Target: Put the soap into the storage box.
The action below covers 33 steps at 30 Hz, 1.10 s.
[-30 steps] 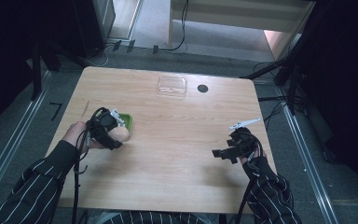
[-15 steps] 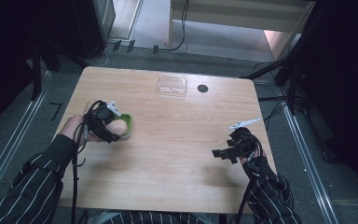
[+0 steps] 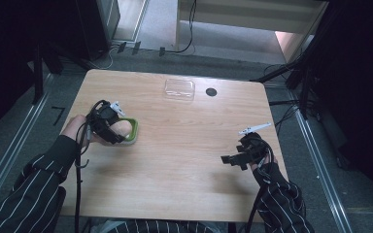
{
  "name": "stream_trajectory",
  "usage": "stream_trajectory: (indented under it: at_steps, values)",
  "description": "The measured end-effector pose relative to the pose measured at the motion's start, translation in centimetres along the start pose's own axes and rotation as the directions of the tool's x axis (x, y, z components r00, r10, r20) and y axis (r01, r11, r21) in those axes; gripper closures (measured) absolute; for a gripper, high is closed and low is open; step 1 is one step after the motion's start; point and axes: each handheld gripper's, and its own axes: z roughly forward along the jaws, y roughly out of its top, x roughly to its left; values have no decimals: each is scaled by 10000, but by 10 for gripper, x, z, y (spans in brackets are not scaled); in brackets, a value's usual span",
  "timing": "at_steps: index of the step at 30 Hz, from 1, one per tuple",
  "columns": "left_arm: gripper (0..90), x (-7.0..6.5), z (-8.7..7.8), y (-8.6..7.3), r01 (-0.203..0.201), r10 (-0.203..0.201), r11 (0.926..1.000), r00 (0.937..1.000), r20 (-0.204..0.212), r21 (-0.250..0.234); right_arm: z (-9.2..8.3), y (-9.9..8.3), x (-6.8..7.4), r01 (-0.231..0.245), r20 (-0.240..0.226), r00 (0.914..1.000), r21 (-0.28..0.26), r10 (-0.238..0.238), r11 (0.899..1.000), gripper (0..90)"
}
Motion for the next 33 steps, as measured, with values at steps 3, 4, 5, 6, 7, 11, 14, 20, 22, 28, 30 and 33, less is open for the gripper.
stream_trajectory:
  at_steps: [3,4,5,6,7,11,14,20,22,28,30,33]
  values:
    - [336,3,0,0,-4,4,10000,10000,37,-53,0,0,0,-28,4,10000,20,28,10000,160]
    - [336,4,0,1,44,-43,9999,10000,29,-90,0,0,0,3,5,10000,-1,-3,10000,160]
    - [336,5,0,1,-16,16,10000,10000,40,-64,0,0,0,-17,6,10000,7,17,10000,160]
    - [336,5,0,1,-41,41,10000,10000,55,-80,0,0,0,-12,14,10000,25,12,10000,160]
    - [336,6,-1,2,-39,39,10000,10000,80,-82,0,0,0,-12,14,10000,25,12,10000,160]
    - [336,9,-2,3,-168,169,9997,9998,65,-188,0,0,0,-20,4,10000,33,20,10000,160]
    - [336,13,-2,3,-217,218,9995,9997,58,-228,0,0,0,-25,8,10000,35,25,10000,160]
    - [337,20,-2,2,-259,263,9992,9996,135,-294,0,0,0,-26,36,10000,53,25,10000,160]
    - [336,21,-1,3,-354,357,9990,9993,87,-264,1,0,0,11,25,10000,42,-11,10000,160]
    - [337,24,3,4,-674,675,9976,9977,54,-172,0,0,0,-19,41,10000,63,19,10000,160]
    - [336,26,4,4,-721,723,9971,9974,63,-235,0,0,0,-25,35,10000,59,25,10000,160]
    - [336,28,5,4,-842,845,9961,9963,124,-255,0,0,0,-43,35,10000,64,43,10000,160]
